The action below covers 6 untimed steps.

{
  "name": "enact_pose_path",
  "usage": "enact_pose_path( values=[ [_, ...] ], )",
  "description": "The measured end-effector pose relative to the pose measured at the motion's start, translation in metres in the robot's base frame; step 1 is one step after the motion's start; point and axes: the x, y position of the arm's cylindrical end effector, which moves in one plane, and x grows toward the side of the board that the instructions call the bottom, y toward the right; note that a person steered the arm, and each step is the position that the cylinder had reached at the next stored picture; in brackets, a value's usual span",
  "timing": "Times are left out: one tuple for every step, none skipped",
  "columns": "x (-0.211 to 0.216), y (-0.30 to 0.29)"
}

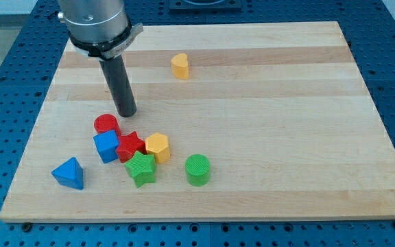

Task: Push the red circle between the blue triangle and the blue cube

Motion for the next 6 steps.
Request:
enact_pose_path(
  values=[
    [0.028,-0.014],
    [0.051,-0.033],
    [0.066,-0.030],
    [0.063,0.007],
    [0.028,0.017],
    [0.006,0.005]
  ],
)
